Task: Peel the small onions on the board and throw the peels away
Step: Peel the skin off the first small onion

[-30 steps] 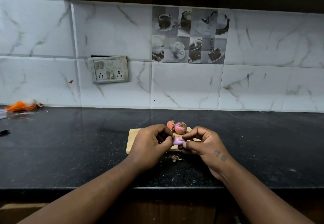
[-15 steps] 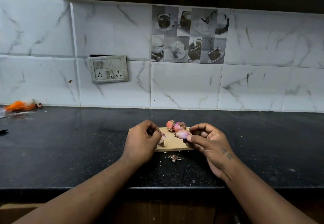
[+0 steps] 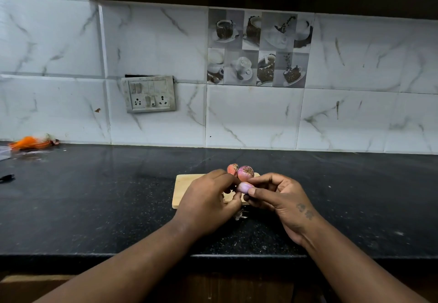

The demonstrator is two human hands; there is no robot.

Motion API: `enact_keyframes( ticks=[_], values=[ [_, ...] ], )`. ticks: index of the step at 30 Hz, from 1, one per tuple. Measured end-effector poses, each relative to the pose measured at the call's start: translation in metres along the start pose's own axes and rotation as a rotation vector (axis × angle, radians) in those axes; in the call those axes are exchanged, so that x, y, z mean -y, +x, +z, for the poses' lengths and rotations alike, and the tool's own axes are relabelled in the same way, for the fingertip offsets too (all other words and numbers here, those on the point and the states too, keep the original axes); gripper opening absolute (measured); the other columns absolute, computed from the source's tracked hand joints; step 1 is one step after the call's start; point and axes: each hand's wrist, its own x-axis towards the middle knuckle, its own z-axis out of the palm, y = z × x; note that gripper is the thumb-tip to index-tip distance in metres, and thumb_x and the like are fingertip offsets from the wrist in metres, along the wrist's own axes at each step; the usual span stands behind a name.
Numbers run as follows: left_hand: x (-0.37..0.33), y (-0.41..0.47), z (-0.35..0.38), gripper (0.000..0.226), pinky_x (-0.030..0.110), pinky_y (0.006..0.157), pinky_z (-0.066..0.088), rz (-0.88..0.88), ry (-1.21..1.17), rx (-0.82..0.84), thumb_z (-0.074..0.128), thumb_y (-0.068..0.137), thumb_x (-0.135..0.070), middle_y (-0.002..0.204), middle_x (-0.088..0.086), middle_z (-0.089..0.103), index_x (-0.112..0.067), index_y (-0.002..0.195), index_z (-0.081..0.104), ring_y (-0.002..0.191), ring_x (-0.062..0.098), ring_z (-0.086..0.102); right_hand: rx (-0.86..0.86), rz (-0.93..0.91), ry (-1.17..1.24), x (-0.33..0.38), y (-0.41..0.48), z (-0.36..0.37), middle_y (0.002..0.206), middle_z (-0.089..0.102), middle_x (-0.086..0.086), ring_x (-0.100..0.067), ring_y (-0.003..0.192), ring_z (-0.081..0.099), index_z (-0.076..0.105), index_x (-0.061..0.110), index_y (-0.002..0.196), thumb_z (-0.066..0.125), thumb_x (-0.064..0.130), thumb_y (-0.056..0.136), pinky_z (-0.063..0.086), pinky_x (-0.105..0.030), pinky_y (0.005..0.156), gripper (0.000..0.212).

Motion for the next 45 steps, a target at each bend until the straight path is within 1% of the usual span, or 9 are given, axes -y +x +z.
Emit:
enact_keyframes(
  ticks=[7,12,16,18,22,27,32,37,45],
  values=[
    [-0.001,0.001,-0.003,0.022,0.031,0.068,0.055,-0.067,-0.045,0.010,0.060,0.083,-0.029,0.081,-0.011,0.072,-0.025,0.094,0.078,0.074,0.004,0.063,0.001,-0.020,-0.029,0.002,-0.002,0.001,0.091,0.078,-0.018,-0.026,0.077,0.074,0.074,-0.005,0.097,0.091,0.019,0.048,0.062,-0.028,0.069,0.056],
    [-0.001,0.003,-0.008,0.017,0.033,0.063,0.056,-0.319,-0.359,0.060,0.066,0.086,-0.010,0.072,-0.003,0.073,-0.022,0.081,0.078,0.066,0.010,0.067,0.002,-0.026,-0.015,0.004,-0.002,0.001,0.095,0.079,-0.018,-0.024,0.077,0.074,0.074,-0.003,0.098,0.091,0.023,0.044,0.061,-0.027,0.069,0.062],
    [0.008,0.007,-0.007,0.020,0.028,0.054,0.056,-0.575,-0.680,0.026,0.063,0.089,0.005,0.069,0.015,0.071,-0.006,0.078,0.075,0.063,0.020,0.066,0.020,-0.007,0.003,0.002,-0.002,-0.002,0.096,0.077,-0.023,-0.026,0.076,0.074,0.072,-0.005,0.102,0.085,0.005,0.066,0.062,-0.030,0.069,0.039],
    [0.015,0.008,-0.005,0.018,0.032,0.055,0.059,-0.651,-0.668,0.003,0.063,0.089,0.000,0.072,0.014,0.073,-0.007,0.079,0.076,0.066,0.024,0.069,0.013,-0.015,-0.002,0.002,-0.003,-0.002,0.097,0.077,-0.024,-0.027,0.078,0.075,0.073,-0.004,0.099,0.087,0.008,0.062,0.062,-0.031,0.071,0.042],
    [0.015,0.004,0.000,0.030,0.030,0.074,0.058,-0.459,-0.333,0.152,0.055,0.082,-0.033,0.083,-0.010,0.077,-0.028,0.092,0.082,0.080,0.006,0.071,-0.011,-0.041,-0.028,-0.001,0.000,-0.002,0.101,0.078,-0.022,-0.031,0.093,0.076,0.077,-0.001,0.094,0.084,-0.003,0.068,0.062,-0.035,0.080,0.027],
    [0.009,0.003,0.000,0.027,0.023,0.077,0.053,-0.151,-0.228,0.119,0.069,0.088,-0.031,0.099,-0.018,0.071,-0.031,0.114,0.077,0.095,0.000,0.065,0.003,-0.054,-0.068,-0.006,0.003,-0.001,0.103,0.078,-0.019,-0.025,0.090,0.075,0.077,0.004,0.103,0.080,-0.010,0.074,0.061,-0.031,0.077,0.033],
    [0.005,0.002,0.000,0.019,0.025,0.076,0.053,0.009,-0.127,0.069,0.069,0.089,-0.035,0.095,-0.015,0.071,-0.029,0.105,0.077,0.088,0.000,0.062,-0.010,-0.072,-0.117,-0.010,0.005,-0.003,0.095,0.078,-0.019,-0.027,0.083,0.074,0.072,0.004,0.099,0.081,-0.014,0.071,0.061,-0.030,0.075,0.035],
    [-0.001,0.001,-0.002,0.012,0.026,0.067,0.055,0.026,-0.084,0.039,0.069,0.087,-0.031,0.084,-0.012,0.074,-0.026,0.095,0.077,0.077,0.003,0.065,-0.018,-0.067,-0.167,-0.008,0.003,0.000,0.091,0.077,-0.024,-0.028,0.083,0.071,0.078,0.009,0.086,0.085,-0.007,0.071,0.057,-0.048,0.086,0.022],
    [0.005,0.002,-0.003,0.010,0.016,0.059,0.046,-0.094,-0.176,0.008,0.073,0.086,-0.021,0.070,-0.019,0.068,-0.027,0.091,0.079,0.068,-0.002,0.064,-0.016,-0.099,-0.190,-0.007,0.001,0.001,0.094,0.079,-0.018,-0.034,0.092,0.075,0.077,0.011,0.097,0.089,-0.003,0.067,0.057,-0.046,0.091,0.035]
  ],
)
